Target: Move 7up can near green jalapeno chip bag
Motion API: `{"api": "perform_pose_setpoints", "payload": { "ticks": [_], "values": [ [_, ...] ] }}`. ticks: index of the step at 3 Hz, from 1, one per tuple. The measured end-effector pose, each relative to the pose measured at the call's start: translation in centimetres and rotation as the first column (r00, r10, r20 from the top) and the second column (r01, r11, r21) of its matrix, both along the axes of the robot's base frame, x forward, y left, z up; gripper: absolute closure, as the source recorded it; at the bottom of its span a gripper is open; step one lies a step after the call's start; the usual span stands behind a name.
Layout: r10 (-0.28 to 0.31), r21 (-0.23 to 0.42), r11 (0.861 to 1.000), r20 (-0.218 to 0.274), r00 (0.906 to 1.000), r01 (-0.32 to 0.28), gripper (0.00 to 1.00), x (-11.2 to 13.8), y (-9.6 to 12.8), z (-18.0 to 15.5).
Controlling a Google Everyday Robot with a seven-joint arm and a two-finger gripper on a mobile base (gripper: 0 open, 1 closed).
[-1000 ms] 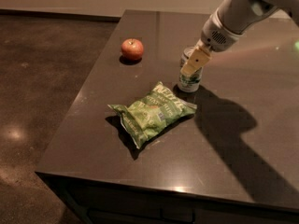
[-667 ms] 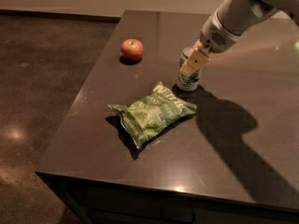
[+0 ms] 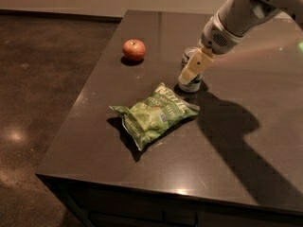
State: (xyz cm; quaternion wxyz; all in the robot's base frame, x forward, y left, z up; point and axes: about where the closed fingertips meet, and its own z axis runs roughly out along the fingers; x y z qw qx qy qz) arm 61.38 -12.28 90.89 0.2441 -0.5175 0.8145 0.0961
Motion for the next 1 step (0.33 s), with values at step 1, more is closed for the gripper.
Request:
{"api": "perform_pose_setpoints", "payload": {
  "ticks": [1],
  "values": [
    [0.000,0.000,1.000,0.000,1.0000,0.000,0.00,0.00,0.01,-0.01]
  ]
}}
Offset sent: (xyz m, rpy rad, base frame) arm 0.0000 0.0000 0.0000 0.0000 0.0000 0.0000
